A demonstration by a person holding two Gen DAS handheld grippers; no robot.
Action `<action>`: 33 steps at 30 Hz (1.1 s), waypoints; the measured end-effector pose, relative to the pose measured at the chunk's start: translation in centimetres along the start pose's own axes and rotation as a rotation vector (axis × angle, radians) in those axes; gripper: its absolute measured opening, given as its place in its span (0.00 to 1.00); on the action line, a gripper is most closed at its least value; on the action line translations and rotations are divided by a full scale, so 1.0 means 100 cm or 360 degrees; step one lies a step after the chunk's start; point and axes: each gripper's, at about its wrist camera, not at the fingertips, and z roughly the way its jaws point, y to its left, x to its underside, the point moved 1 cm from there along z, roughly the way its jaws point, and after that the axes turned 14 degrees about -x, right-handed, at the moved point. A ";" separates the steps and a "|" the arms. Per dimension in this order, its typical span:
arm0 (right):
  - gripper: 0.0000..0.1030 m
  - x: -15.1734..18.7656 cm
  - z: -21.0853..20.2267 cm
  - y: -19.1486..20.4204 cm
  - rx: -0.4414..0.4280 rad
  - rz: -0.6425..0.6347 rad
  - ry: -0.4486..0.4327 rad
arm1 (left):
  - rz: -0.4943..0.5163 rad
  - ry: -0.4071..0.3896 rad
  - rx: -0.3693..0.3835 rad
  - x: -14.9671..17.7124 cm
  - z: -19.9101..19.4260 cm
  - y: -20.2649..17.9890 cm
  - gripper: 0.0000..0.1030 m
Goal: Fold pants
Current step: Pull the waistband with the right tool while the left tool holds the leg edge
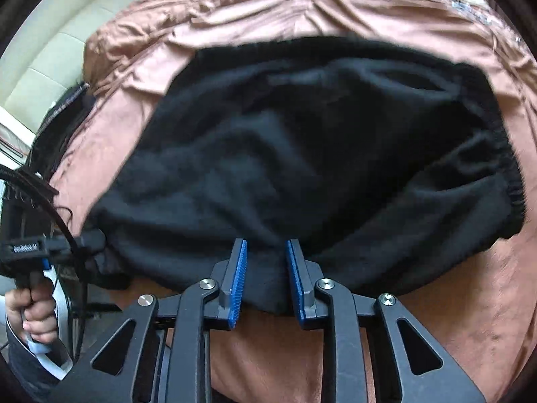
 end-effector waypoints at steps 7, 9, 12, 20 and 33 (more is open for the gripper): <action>0.21 -0.011 -0.018 0.004 -0.0044 -0.0038 -0.0040 | -0.0068 -0.0025 -0.0017 0.002 -0.001 -0.003 0.09; 0.21 -0.019 -0.020 0.004 -0.0054 -0.0019 -0.0083 | -0.0096 -0.0031 -0.0028 0.004 -0.003 -0.002 0.09; 0.21 -0.027 -0.015 0.006 -0.0022 -0.0010 -0.0111 | -0.0117 -0.0042 -0.0059 0.007 -0.005 -0.002 0.09; 0.21 -0.057 0.013 0.007 -0.0077 0.0009 -0.0126 | -0.0192 -0.0064 -0.0091 0.003 0.001 -0.003 0.09; 0.19 -0.113 0.050 -0.035 0.0004 0.0204 -0.0153 | -0.0368 -0.0050 -0.0143 -0.001 0.008 -0.004 0.09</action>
